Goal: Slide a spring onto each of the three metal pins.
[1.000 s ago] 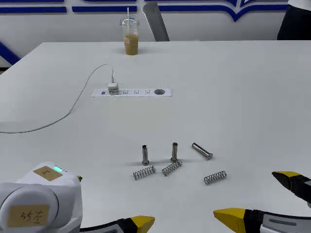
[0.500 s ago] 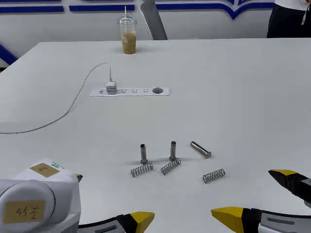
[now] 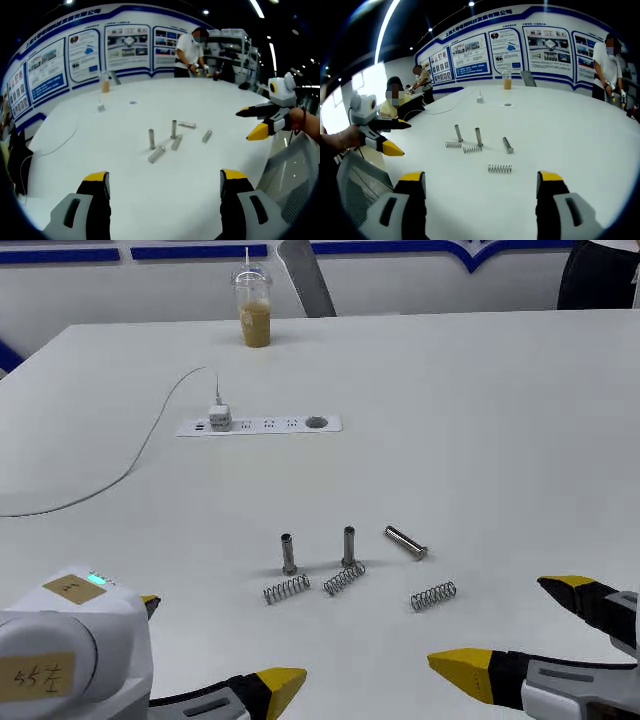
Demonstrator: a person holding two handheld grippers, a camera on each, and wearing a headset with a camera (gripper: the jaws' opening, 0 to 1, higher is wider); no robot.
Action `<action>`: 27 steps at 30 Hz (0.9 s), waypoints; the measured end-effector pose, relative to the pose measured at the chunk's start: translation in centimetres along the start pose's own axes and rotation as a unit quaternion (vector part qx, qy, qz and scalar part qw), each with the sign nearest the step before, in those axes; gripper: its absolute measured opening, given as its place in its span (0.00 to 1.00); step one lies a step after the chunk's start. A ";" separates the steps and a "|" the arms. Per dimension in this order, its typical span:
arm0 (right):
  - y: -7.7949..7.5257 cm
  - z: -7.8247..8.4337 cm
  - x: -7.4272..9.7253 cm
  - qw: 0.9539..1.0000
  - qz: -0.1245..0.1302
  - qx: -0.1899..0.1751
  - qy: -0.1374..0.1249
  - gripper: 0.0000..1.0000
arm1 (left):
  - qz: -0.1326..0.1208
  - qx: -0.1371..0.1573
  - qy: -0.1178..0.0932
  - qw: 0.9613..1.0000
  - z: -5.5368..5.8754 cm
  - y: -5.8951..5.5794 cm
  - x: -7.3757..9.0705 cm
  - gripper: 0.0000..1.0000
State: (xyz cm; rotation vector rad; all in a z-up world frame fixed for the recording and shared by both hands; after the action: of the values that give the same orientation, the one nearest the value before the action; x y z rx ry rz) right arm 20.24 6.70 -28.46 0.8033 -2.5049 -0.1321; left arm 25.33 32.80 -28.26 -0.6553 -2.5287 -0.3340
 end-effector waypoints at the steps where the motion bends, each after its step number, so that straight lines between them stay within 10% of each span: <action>1: -0.1 -0.1 -0.1 1.000 0.000 0.001 -0.001 0.92 | 0.000 0.000 0.000 1.000 0.0 0.0 0.0 0.93; 27: -3.2 -2.2 -4.0 1.000 -0.003 0.009 0.003 0.77 | 0.007 -0.003 0.007 1.000 0.4 -0.7 -0.6 0.89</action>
State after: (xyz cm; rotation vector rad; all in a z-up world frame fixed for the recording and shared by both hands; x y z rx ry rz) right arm 25.78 6.47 -29.00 0.8188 -2.5021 -0.1092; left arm 25.22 32.10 -29.02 -0.6700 -2.5100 -0.3414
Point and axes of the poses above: the centre of the closed fingertips' face, and the gripper's own axes: x roughly backward along the fingers, y roughly to its left, z roughly out of its underside, the point moved 6 cm from there along x, roughly backward along the fingers, and after that the axes turned 14 degrees about -z, right-handed, at the moved point
